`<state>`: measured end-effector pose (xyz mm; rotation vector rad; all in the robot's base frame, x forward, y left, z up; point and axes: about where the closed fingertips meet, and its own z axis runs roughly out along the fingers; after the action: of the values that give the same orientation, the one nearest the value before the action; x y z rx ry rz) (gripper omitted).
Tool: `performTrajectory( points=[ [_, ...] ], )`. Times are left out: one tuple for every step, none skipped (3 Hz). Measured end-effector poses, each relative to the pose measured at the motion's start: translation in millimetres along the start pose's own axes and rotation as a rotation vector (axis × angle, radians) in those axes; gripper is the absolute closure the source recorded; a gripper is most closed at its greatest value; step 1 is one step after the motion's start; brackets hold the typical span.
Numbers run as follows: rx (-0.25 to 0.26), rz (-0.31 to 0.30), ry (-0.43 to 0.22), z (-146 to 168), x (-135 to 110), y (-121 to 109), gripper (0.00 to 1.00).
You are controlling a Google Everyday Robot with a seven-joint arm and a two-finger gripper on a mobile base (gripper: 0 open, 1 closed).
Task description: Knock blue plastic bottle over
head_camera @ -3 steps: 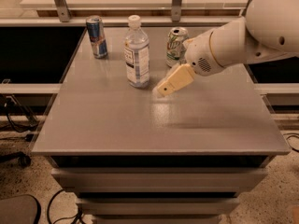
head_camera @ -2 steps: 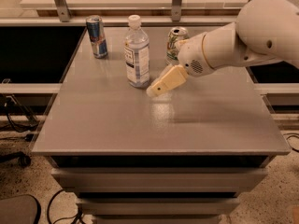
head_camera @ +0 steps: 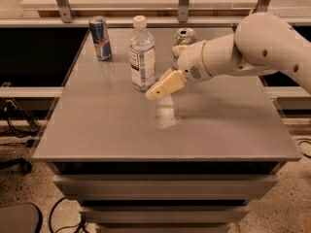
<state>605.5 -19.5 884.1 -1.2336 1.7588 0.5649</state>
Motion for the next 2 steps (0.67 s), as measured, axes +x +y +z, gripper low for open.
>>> performTrajectory(
  points=[
    [-0.011, 0.003, -0.045, 13.2, 0.0, -6.5, 0.00],
    [-0.026, 0.007, -0.088, 24.9, -1.6, -12.4, 0.00]
  ],
)
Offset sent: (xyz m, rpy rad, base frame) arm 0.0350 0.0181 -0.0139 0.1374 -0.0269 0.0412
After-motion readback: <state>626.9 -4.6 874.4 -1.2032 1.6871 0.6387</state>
